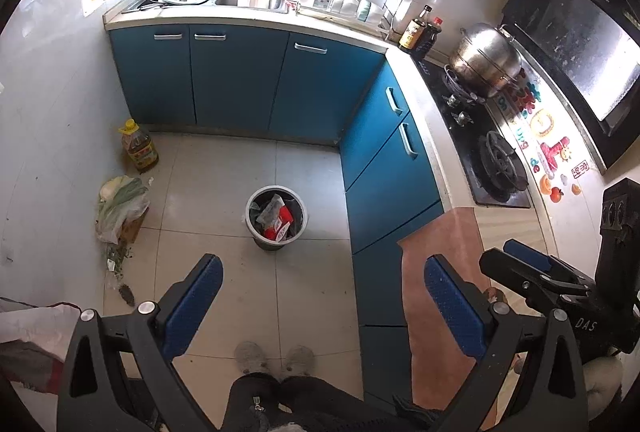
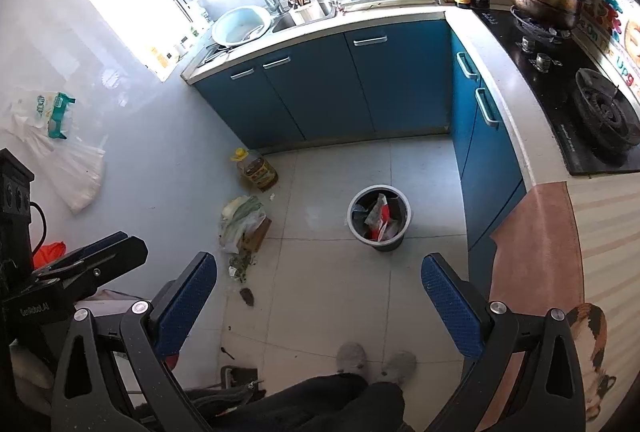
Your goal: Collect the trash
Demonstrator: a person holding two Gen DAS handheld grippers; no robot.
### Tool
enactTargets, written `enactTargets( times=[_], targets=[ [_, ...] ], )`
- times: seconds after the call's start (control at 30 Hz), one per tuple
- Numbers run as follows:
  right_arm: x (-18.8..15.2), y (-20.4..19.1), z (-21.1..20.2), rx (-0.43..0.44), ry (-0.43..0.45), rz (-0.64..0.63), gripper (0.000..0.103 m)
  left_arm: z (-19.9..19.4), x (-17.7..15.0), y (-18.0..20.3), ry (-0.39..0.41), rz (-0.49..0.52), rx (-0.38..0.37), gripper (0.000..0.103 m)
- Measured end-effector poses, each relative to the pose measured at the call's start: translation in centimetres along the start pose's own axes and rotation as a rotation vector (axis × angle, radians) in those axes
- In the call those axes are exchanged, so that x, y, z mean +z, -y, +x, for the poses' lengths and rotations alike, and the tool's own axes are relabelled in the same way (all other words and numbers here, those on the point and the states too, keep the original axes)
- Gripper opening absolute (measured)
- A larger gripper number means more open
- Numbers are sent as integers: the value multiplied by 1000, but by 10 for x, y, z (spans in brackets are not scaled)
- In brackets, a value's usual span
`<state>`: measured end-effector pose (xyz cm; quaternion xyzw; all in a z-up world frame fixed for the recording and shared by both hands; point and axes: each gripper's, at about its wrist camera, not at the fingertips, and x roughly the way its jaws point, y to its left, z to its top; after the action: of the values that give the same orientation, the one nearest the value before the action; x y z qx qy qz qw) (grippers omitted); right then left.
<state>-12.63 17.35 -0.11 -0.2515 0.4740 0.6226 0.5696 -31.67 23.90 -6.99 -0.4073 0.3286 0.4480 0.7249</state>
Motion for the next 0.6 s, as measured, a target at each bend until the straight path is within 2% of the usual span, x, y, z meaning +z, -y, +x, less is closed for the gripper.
enactTargets(
  times=[0.6],
  targets=[
    [-10, 6, 1, 5, -29, 23, 103, 1, -6, -1, -43, 3, -48, 103]
  ],
)
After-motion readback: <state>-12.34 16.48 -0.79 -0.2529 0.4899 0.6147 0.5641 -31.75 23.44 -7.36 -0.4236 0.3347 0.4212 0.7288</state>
